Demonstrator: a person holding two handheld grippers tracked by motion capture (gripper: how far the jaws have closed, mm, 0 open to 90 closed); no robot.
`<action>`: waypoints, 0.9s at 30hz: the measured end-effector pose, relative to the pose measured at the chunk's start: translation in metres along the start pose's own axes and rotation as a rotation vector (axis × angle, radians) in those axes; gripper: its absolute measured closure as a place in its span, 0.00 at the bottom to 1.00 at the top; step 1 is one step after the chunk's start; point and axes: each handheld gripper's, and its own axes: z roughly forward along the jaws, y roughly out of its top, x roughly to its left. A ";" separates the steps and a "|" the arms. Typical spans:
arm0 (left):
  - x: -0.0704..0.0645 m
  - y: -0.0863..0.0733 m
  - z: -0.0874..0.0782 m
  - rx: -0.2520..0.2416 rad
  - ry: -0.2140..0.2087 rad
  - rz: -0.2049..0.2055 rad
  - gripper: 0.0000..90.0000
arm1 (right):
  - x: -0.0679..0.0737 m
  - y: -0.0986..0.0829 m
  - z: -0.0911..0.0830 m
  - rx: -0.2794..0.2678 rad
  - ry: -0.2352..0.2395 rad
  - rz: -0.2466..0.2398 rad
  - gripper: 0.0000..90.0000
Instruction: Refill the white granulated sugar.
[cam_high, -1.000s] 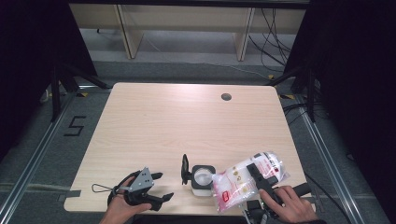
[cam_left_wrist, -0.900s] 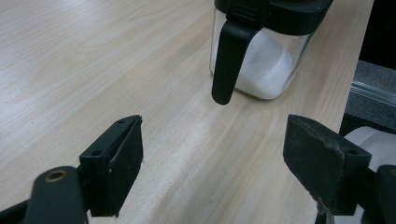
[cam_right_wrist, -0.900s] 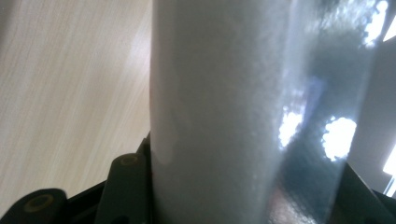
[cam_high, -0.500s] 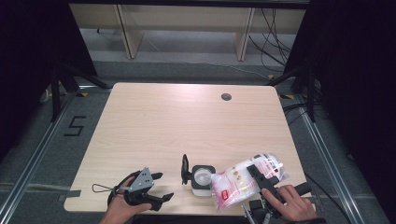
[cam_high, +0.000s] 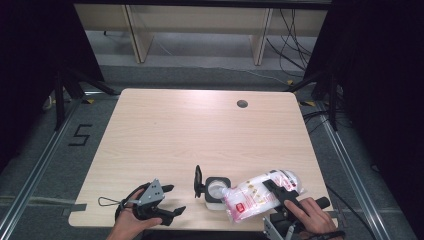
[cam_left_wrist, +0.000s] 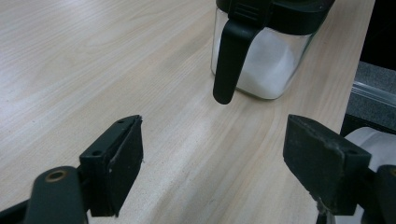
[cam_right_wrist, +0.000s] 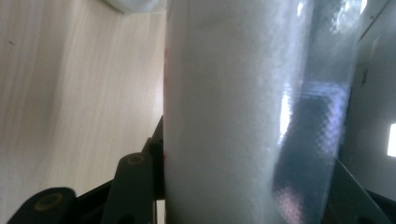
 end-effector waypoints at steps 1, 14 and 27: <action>0.000 0.001 -0.001 0.011 0.009 0.017 0.22 | 0.001 -0.001 0.001 -0.009 -0.001 0.009 0.62; 0.000 0.000 -0.001 0.009 0.002 -0.001 0.22 | 0.009 -0.017 0.009 -0.086 0.036 0.184 0.63; 0.000 0.001 -0.001 0.017 0.006 0.008 0.22 | 0.012 -0.031 0.015 -0.175 0.065 0.351 0.64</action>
